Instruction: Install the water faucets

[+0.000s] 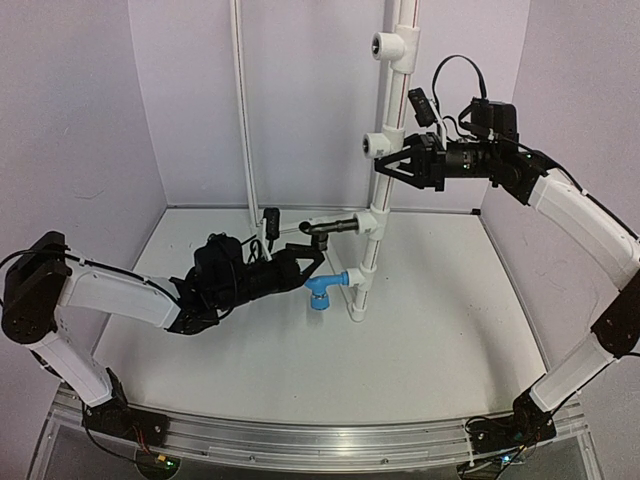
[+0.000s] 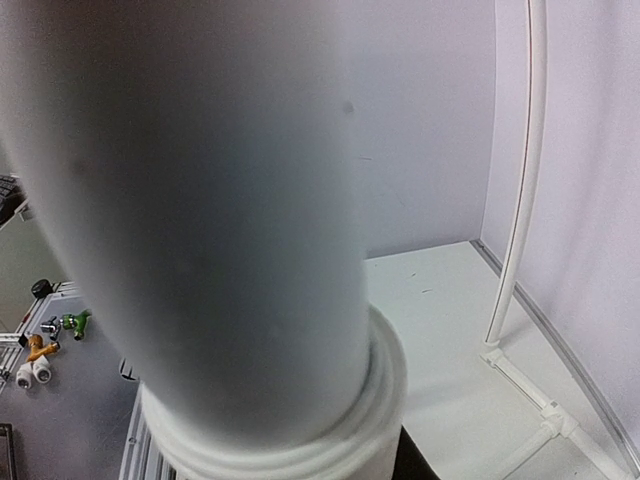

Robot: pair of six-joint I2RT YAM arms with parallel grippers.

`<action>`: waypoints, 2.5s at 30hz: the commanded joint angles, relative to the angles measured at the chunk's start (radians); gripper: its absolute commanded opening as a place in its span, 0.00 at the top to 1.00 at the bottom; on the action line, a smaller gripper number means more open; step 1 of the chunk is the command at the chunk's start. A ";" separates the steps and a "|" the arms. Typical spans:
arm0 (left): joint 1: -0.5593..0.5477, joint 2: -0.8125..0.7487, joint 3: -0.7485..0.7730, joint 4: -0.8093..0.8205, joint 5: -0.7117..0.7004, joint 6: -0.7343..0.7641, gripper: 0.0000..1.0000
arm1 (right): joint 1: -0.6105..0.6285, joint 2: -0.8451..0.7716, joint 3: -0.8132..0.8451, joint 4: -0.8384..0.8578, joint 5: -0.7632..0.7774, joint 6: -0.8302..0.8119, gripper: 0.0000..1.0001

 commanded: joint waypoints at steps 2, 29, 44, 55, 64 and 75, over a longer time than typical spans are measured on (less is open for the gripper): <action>0.044 0.034 0.065 0.084 0.002 -0.010 0.92 | -0.016 0.014 -0.043 -0.178 0.077 0.051 1.00; 0.105 0.020 0.190 0.118 0.137 0.182 0.92 | -0.016 0.004 -0.064 -0.179 0.075 0.048 1.00; 0.107 -0.030 0.296 0.008 0.319 0.351 0.90 | -0.016 0.006 -0.066 -0.179 0.079 0.052 1.00; 0.108 -0.123 0.289 -0.085 0.295 0.423 0.85 | -0.016 0.010 -0.064 -0.179 0.080 0.052 1.00; 0.107 -0.118 0.345 -0.182 0.408 0.463 0.83 | -0.017 0.015 -0.054 -0.179 0.083 0.053 1.00; 0.111 -0.259 0.268 -0.434 0.249 0.558 0.77 | -0.016 0.011 -0.056 -0.179 0.088 0.049 1.00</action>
